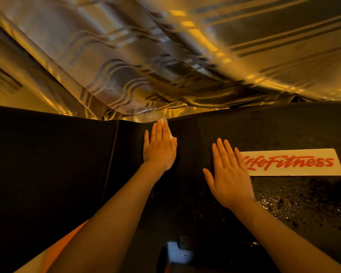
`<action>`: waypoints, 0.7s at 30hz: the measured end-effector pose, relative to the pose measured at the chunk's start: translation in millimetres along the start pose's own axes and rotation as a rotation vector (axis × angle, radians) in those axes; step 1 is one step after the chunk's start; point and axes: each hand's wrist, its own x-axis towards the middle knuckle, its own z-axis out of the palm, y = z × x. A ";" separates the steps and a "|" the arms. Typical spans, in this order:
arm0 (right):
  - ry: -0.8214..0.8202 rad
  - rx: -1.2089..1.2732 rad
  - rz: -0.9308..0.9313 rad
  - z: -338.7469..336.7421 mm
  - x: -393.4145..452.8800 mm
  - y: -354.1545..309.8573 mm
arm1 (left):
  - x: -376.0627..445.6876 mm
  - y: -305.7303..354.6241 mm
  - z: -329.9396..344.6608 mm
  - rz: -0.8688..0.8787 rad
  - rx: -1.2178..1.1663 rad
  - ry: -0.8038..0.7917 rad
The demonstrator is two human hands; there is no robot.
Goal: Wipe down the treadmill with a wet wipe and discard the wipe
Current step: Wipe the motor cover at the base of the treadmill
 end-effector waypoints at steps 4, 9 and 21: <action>-0.006 0.003 0.002 0.8 -0.2 0.4 | -33.1 -2.7 10.4 -0.003 -0.044 0.042; -0.004 0.007 0.000 0.5 -0.1 0.9 | -74.4 -11.4 22.7 -0.038 0.026 0.033; 0.020 0.013 -0.006 0.9 -0.2 1.1 | -16.4 -22.0 -5.6 -0.064 0.218 -0.001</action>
